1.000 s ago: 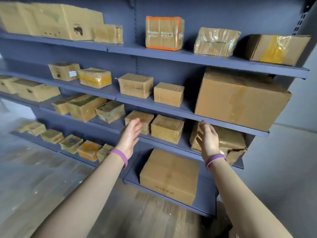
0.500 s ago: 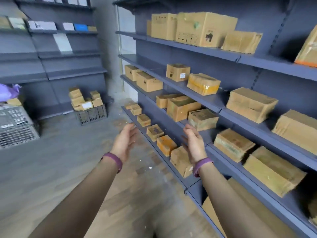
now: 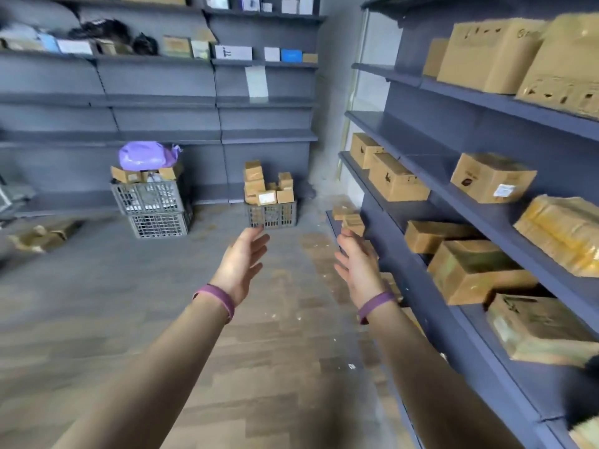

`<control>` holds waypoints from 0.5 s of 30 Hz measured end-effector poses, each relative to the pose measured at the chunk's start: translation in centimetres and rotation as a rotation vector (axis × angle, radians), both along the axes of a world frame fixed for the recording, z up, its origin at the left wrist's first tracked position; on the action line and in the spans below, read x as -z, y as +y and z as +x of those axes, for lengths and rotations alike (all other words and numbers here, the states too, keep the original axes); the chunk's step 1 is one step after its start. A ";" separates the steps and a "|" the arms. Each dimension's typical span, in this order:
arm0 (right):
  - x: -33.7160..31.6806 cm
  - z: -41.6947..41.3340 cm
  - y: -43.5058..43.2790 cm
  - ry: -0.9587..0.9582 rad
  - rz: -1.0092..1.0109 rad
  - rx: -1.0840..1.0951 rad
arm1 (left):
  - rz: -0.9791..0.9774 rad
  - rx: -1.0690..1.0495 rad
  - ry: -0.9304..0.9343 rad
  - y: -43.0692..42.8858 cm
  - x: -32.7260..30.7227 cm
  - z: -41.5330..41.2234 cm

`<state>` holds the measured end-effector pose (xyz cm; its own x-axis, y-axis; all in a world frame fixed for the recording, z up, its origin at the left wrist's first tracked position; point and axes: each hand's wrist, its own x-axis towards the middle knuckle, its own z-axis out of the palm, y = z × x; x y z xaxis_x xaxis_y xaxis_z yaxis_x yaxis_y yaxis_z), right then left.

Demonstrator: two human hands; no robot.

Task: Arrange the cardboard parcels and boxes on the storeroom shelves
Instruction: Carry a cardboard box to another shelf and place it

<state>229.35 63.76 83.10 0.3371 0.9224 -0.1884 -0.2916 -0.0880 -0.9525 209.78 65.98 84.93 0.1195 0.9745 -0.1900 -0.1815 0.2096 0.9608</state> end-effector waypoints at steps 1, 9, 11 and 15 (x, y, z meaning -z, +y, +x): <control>0.3 0.0 1.4 -0.001 -0.004 -0.021 | -0.003 -0.014 -0.002 1.3 0.1 0.1; 2.3 1.6 13.5 -0.018 -0.033 -0.069 | -0.036 -0.020 -0.001 12.3 2.5 2.0; 2.4 2.1 16.7 -0.026 -0.027 -0.053 | -0.046 -0.009 -0.002 16.1 3.3 2.6; 2.7 2.9 23.4 -0.092 -0.038 -0.029 | -0.065 0.013 -0.055 24.6 3.9 3.9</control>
<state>232.27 87.18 80.41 0.3277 0.9249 -0.1928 -0.1998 -0.1316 -0.9710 213.67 90.56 80.99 0.1438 0.9588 -0.2452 -0.2308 0.2734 0.9338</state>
